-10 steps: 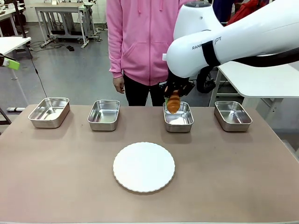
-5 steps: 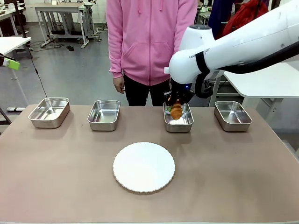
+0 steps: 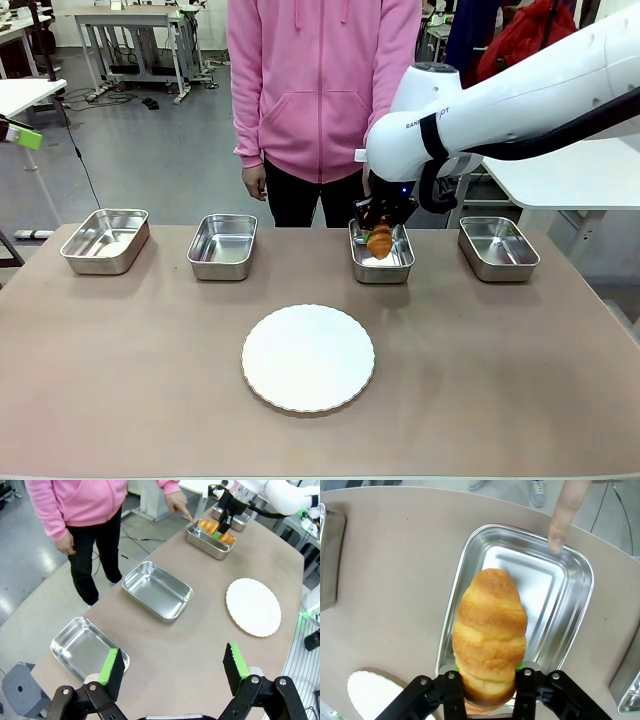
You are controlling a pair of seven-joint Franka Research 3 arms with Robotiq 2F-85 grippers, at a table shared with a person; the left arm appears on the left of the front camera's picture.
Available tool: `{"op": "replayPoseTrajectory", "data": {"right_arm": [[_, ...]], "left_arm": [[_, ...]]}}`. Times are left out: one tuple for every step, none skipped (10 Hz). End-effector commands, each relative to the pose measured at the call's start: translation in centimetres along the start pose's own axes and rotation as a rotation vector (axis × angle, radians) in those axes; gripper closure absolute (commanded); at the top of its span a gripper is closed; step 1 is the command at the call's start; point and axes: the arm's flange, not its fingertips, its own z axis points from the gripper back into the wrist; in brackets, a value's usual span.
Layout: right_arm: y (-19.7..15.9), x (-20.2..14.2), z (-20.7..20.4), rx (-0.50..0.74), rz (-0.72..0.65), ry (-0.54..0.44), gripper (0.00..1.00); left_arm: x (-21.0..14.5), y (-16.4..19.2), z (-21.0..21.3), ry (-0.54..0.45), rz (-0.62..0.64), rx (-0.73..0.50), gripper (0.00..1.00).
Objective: Place the bread in the container.
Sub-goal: Place the Butter Roll into the Airtight Container indicated by the human.
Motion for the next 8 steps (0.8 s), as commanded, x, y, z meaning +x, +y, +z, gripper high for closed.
{"op": "replayPoseTrajectory", "data": {"right_arm": [[-0.72, 0.99, 0.32, 0.025, 0.015, -0.020, 0.60], [-0.84, 1.03, 0.30, 0.023, 0.015, -0.027, 0.01], [-0.75, 1.12, 0.28, 0.033, 0.015, -0.031, 0.01], [-0.73, 1.16, 0.36, 0.036, 0.013, -0.033, 0.00], [-0.73, 1.13, 0.37, 0.036, 0.013, -0.031, 0.00], [-0.74, 1.07, 0.47, 0.036, 0.011, -0.032, 0.00], [-0.72, 0.93, 0.46, 0.032, 0.010, -0.033, 0.00], [-0.73, 0.90, 0.50, 0.029, 0.009, -0.034, 0.00]], "left_arm": [[0.02, -0.12, 0.11, -0.005, 0.000, -0.005, 0.00], [0.02, -0.12, 0.11, -0.005, 0.000, -0.005, 0.00], [0.02, -0.12, 0.11, -0.005, 0.000, -0.005, 0.00], [0.02, -0.12, 0.11, -0.005, 0.000, -0.005, 0.00], [0.02, -0.12, 0.11, -0.005, 0.000, -0.005, 0.00], [0.02, -0.12, 0.11, -0.005, 0.000, -0.005, 0.00], [0.02, -0.12, 0.11, -0.005, 0.000, -0.005, 0.00], [0.02, -0.12, 0.11, -0.005, 0.000, -0.005, 0.00]]}}
